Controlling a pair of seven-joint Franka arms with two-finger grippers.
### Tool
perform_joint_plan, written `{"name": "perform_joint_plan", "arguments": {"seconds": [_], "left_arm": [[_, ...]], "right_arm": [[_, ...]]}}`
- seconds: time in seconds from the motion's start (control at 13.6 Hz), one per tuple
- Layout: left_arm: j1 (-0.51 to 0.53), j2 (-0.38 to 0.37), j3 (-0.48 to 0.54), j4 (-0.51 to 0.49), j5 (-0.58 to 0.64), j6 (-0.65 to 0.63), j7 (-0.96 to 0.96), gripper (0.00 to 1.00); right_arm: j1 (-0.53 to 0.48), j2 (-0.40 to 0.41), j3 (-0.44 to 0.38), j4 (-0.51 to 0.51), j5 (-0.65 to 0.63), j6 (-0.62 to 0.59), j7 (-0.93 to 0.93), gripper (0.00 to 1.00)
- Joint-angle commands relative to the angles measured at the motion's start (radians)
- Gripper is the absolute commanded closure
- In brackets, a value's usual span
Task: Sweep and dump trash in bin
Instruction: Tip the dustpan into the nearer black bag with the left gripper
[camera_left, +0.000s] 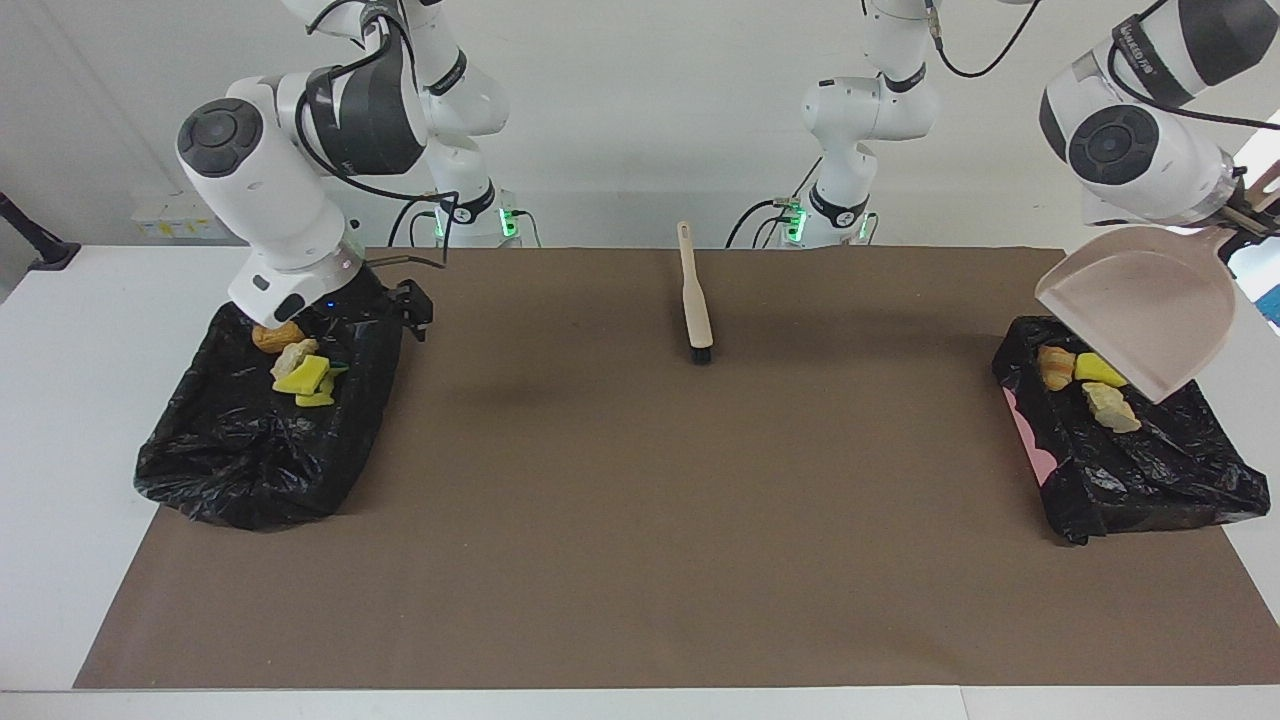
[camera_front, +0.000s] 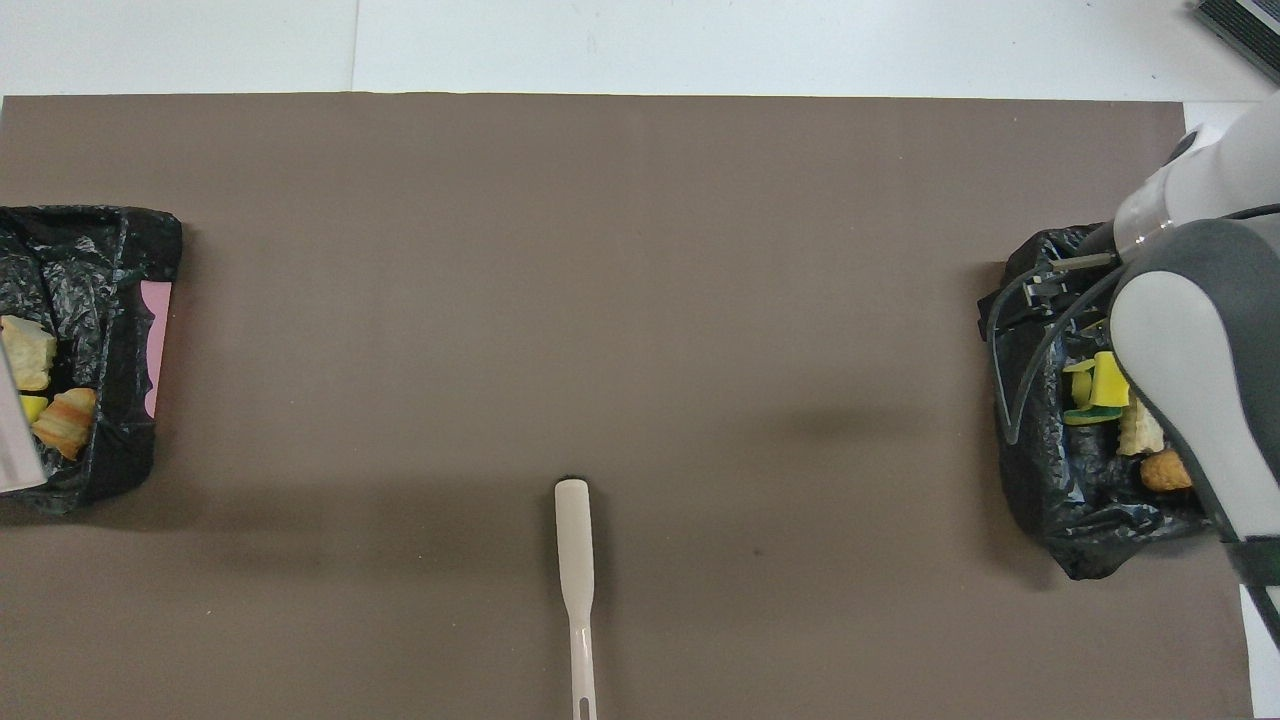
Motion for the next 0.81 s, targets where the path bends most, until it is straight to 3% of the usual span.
{"name": "perform_joint_plan", "arguments": {"seconds": [0.0, 0.37, 0.74], "left_arm": [[0.0, -0.016, -0.07, 0.001, -0.217, -0.065, -0.207, 1.0], [0.007, -0.011, -0.086, 0.017, -0.741, 0.016, -0.729, 1.0], [-0.002, 0.073, -0.217, 0.013, -0.899, 0.212, -1.094, 1.0]], "right_arm": [[-0.039, -0.021, 0.012, -0.006, -0.029, 0.016, -0.005, 0.0], [-0.029, -0.099, 0.022, -0.008, -0.032, 0.004, 0.098, 0.0], [-0.026, -0.151, 0.048, -0.005, -0.014, -0.07, 0.107, 0.0]]}}
